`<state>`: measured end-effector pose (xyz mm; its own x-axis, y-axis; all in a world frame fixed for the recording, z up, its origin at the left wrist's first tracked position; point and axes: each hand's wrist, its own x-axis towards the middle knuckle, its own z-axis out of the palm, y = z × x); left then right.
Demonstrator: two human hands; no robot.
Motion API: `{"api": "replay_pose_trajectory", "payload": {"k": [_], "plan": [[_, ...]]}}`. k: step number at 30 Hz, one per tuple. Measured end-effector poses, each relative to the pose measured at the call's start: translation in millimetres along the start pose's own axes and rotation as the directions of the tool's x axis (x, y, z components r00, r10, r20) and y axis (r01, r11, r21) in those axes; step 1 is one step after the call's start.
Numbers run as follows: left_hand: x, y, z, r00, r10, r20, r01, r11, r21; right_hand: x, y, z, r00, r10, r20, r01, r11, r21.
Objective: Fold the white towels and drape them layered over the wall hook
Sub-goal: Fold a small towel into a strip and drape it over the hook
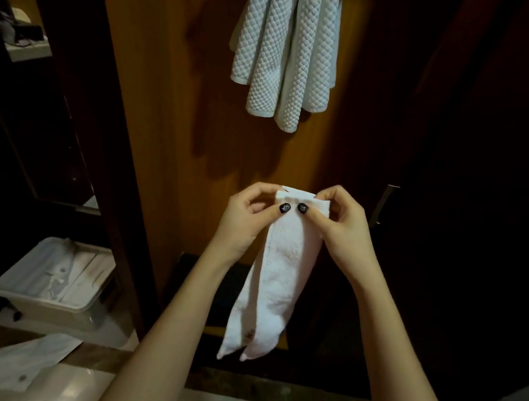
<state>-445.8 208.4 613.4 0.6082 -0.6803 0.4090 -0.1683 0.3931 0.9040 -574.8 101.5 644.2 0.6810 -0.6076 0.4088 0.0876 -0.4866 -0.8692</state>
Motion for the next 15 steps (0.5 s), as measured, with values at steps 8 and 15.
{"api": "replay_pose_trajectory", "payload": {"k": [8,15], "plan": [[-1.2,-26.5,-4.7,0.968,0.155,-0.198,-0.089,0.947,0.308,52.0,-24.4,-11.6,0.967,-0.124,-0.223,0.116,0.992,-0.046],[38.8,-44.4,-11.5,0.997,0.001,-0.08,0.046,0.811,0.583,101.6,-57.5,-23.8,0.929,-0.191,-0.318,0.19,0.981,-0.034]]}}
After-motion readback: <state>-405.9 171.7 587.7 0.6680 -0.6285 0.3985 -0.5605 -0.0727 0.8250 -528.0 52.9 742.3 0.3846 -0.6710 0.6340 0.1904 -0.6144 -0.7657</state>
